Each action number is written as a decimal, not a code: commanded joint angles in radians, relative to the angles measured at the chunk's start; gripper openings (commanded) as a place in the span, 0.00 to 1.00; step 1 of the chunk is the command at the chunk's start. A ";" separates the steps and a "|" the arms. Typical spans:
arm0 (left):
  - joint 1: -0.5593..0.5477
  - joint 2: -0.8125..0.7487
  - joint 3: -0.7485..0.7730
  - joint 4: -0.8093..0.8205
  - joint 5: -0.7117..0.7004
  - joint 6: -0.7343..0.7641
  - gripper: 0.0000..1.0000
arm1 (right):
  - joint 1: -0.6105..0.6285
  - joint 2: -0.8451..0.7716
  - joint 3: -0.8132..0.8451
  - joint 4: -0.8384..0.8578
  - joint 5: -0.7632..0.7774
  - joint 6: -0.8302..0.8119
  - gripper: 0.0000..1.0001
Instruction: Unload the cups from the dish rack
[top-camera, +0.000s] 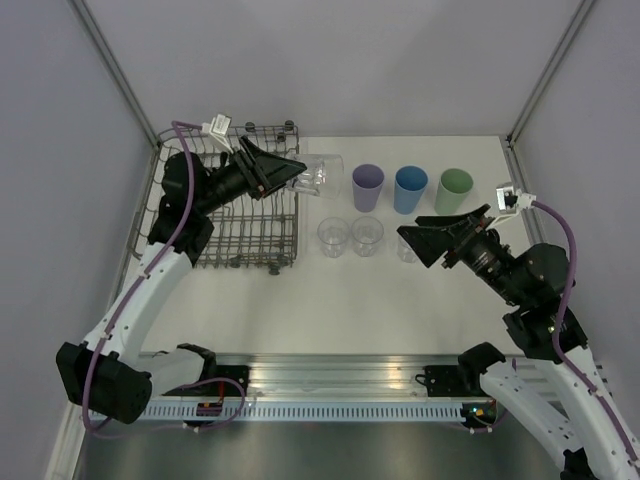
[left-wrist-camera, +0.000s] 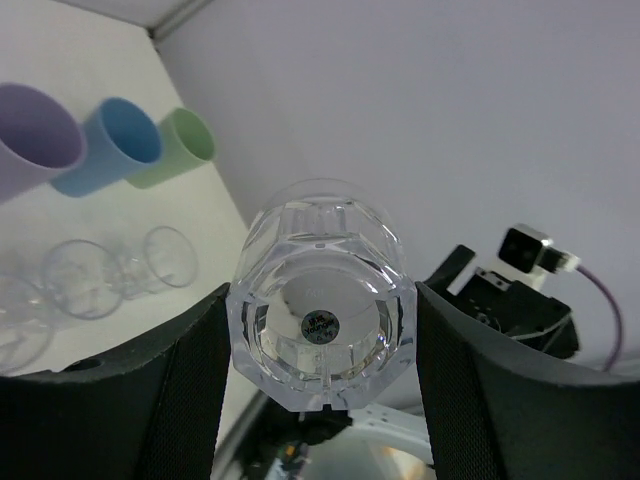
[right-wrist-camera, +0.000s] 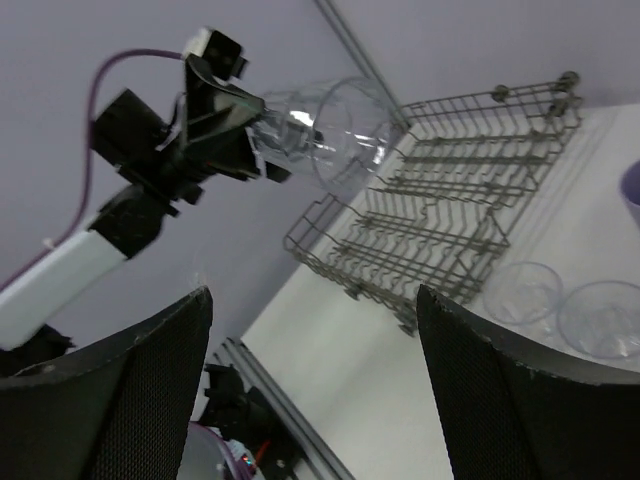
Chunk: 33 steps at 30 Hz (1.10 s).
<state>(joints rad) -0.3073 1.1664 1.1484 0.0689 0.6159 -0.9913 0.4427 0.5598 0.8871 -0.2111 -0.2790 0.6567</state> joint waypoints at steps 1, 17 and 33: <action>-0.021 -0.040 -0.067 0.345 0.160 -0.292 0.02 | -0.001 0.028 -0.040 0.325 -0.176 0.223 0.87; -0.202 -0.096 -0.133 0.293 0.045 -0.270 0.02 | 0.027 0.270 -0.036 0.654 -0.368 0.406 0.66; -0.236 -0.059 -0.059 0.175 0.041 -0.190 0.02 | 0.137 0.321 0.022 0.562 -0.396 0.264 0.02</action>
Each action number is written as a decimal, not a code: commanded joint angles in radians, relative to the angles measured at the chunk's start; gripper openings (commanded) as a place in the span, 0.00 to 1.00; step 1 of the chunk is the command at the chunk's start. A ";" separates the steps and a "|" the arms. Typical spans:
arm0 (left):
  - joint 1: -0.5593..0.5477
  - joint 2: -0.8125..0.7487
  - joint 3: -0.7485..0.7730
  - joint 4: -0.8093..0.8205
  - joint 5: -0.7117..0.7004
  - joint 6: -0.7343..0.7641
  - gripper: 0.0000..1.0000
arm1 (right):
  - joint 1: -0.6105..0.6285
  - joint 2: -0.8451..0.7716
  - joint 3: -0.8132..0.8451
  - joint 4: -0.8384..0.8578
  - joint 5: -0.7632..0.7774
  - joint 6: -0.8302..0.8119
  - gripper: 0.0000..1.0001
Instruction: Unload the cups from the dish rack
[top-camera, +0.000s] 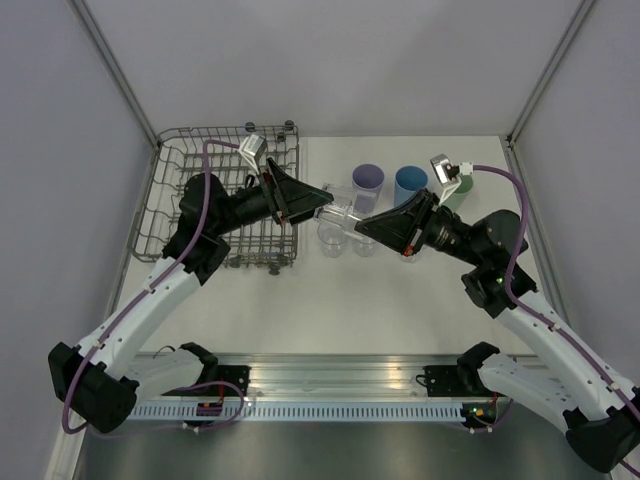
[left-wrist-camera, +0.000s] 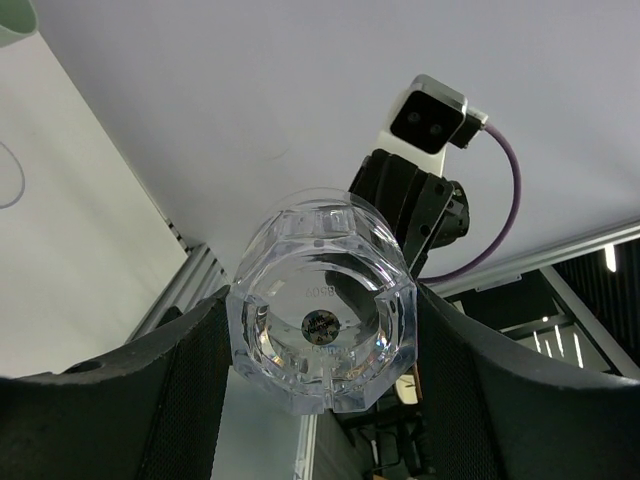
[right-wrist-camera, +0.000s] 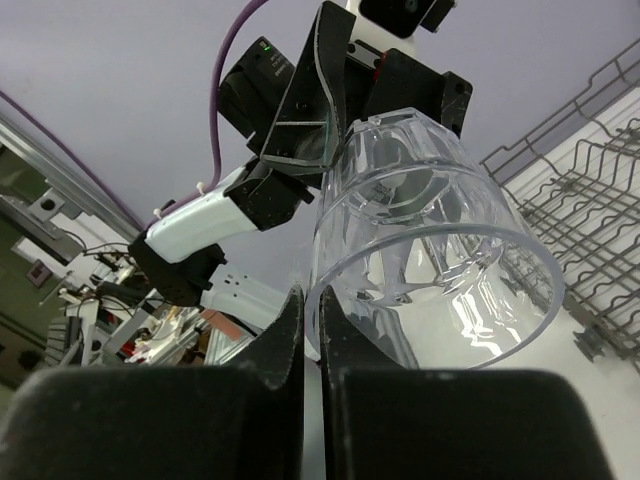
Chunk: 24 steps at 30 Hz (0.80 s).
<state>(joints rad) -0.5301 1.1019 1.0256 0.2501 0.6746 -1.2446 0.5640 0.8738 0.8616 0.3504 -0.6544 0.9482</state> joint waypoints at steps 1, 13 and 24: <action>-0.013 0.007 0.070 -0.014 -0.021 0.071 0.02 | 0.017 0.004 0.051 -0.011 -0.016 -0.040 0.00; -0.011 0.070 0.149 -0.184 -0.085 0.158 1.00 | 0.017 -0.045 0.089 -0.195 0.094 -0.213 0.00; -0.005 0.081 0.228 -0.564 -0.618 0.456 1.00 | 0.017 0.033 0.290 -0.841 0.544 -0.509 0.00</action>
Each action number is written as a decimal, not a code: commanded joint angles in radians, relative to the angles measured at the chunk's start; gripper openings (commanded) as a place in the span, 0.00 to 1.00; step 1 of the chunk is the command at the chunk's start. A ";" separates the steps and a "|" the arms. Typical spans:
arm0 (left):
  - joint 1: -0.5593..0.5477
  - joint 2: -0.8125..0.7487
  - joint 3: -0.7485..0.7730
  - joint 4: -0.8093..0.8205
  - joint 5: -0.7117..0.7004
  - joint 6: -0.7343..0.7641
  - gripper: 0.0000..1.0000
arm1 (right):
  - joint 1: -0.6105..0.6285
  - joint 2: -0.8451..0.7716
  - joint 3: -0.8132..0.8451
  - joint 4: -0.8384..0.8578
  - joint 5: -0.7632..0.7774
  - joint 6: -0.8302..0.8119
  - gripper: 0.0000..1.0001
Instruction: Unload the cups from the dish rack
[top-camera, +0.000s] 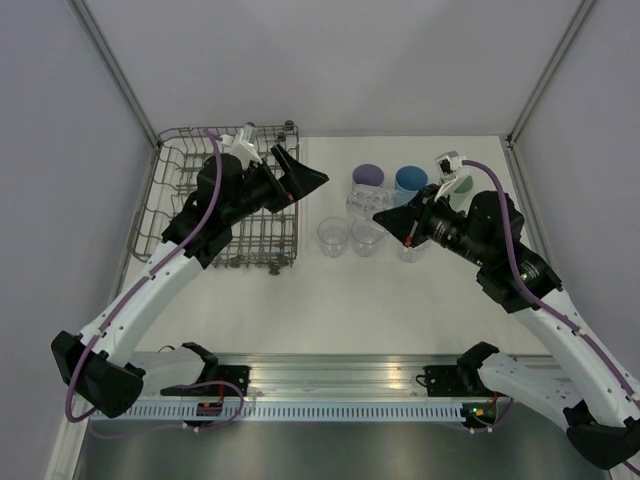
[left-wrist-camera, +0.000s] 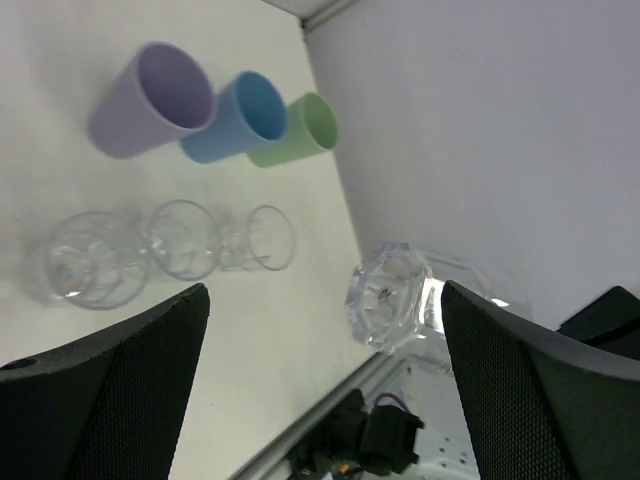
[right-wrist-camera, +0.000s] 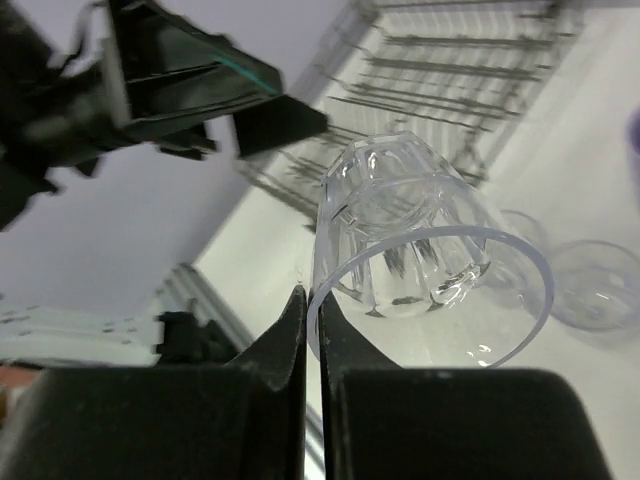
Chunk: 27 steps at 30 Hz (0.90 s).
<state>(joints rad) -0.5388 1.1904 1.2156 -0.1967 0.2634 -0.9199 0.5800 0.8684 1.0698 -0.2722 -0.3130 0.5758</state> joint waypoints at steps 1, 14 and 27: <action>0.003 -0.009 0.036 -0.127 -0.226 0.156 1.00 | 0.000 0.075 0.097 -0.263 0.242 -0.155 0.01; 0.003 -0.066 -0.022 -0.247 -0.199 0.348 1.00 | -0.186 0.305 0.263 -0.628 0.546 -0.337 0.00; 0.003 -0.276 -0.093 -0.520 -0.240 0.510 1.00 | -0.396 0.549 0.332 -0.743 0.512 -0.376 0.00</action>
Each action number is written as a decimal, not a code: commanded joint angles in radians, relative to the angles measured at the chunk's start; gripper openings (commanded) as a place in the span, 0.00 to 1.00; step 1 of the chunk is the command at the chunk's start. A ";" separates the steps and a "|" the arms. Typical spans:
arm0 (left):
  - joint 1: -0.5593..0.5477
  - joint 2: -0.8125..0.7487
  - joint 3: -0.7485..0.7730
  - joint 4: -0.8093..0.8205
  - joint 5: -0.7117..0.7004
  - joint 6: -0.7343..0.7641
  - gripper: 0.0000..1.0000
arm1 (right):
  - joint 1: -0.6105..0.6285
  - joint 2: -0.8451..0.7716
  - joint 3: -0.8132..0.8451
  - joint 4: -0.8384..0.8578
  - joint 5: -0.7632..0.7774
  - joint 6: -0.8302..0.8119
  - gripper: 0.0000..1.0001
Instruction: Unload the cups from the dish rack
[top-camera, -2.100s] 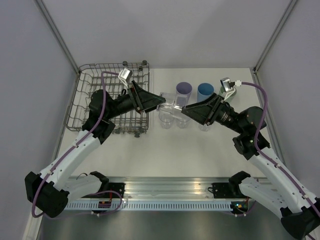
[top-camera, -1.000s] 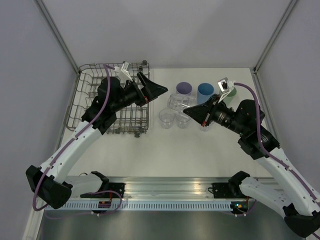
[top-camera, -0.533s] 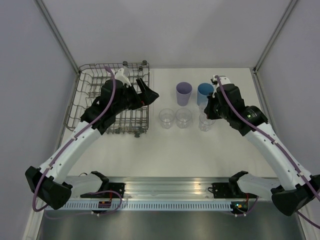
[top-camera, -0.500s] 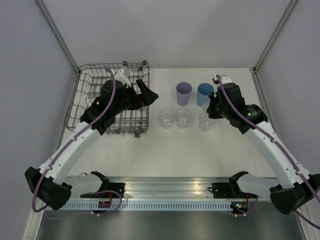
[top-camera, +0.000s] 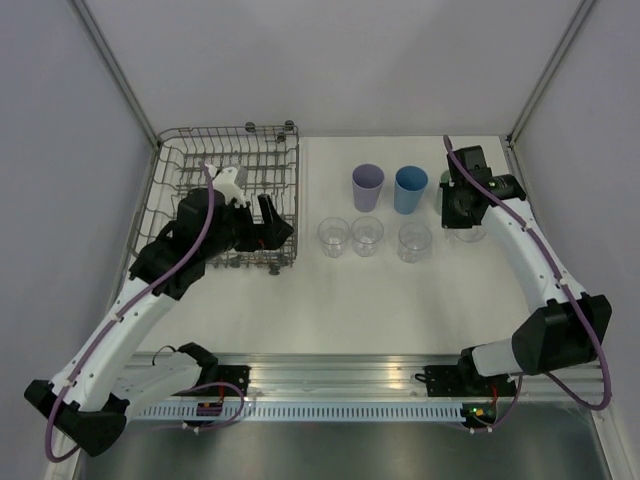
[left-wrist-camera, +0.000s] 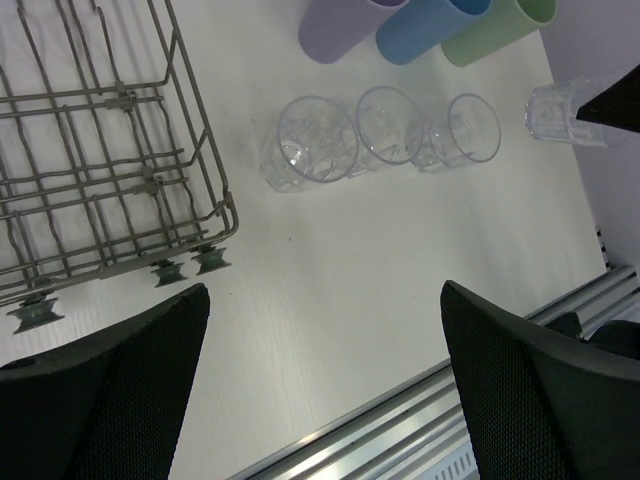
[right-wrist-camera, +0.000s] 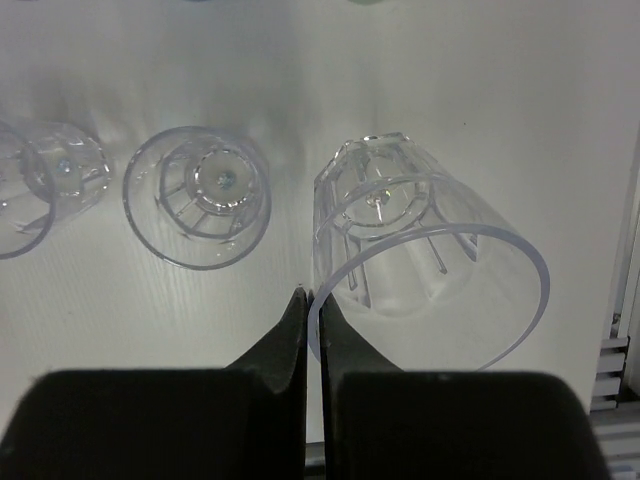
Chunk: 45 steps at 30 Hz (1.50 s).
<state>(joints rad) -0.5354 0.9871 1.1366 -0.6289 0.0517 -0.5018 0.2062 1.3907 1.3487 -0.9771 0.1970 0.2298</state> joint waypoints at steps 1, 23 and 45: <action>0.000 -0.088 -0.020 -0.097 -0.030 0.109 1.00 | -0.028 0.063 0.058 -0.040 -0.002 -0.033 0.00; 0.000 -0.215 -0.196 -0.058 -0.024 0.212 1.00 | -0.100 0.358 0.038 0.061 -0.056 -0.043 0.10; 0.000 -0.202 -0.198 -0.058 -0.036 0.213 1.00 | -0.100 0.288 0.024 0.017 -0.028 -0.038 0.22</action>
<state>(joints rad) -0.5354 0.7811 0.9421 -0.7231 0.0299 -0.3298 0.1085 1.7428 1.3563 -0.9394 0.1379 0.1940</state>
